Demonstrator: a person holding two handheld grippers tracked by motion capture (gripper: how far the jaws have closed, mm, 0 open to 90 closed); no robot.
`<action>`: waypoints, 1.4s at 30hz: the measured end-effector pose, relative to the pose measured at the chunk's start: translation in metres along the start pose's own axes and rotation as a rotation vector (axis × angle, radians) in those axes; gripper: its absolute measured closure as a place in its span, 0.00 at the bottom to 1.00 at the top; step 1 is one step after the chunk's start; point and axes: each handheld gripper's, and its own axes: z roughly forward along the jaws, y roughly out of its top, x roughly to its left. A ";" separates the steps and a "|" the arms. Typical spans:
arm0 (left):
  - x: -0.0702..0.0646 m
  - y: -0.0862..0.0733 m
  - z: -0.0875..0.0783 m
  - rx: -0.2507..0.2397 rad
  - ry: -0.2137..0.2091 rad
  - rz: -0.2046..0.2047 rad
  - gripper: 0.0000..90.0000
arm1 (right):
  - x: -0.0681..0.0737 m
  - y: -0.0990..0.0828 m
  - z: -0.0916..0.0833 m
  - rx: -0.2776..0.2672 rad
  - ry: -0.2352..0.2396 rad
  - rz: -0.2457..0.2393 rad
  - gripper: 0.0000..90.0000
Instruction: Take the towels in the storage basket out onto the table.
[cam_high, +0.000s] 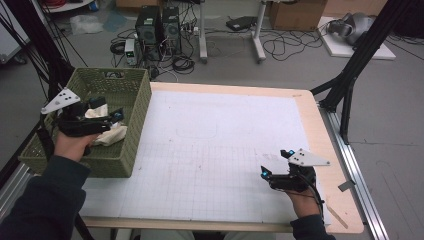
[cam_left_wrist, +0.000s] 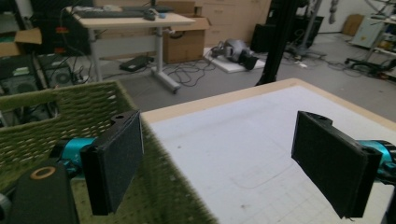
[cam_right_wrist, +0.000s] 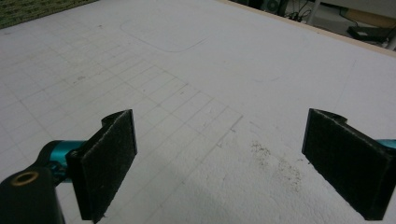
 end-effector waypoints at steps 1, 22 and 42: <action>0.005 -0.001 0.000 0.009 0.012 -0.007 0.19 | 0.000 0.000 0.000 0.003 0.001 0.003 0.10; 0.097 -0.044 0.030 0.353 0.287 -0.134 0.20 | 0.000 -0.002 0.004 0.018 0.002 0.000 0.10; 0.102 -0.075 0.061 0.752 0.335 -0.087 0.26 | 0.000 -0.003 0.004 0.028 0.002 -0.003 0.10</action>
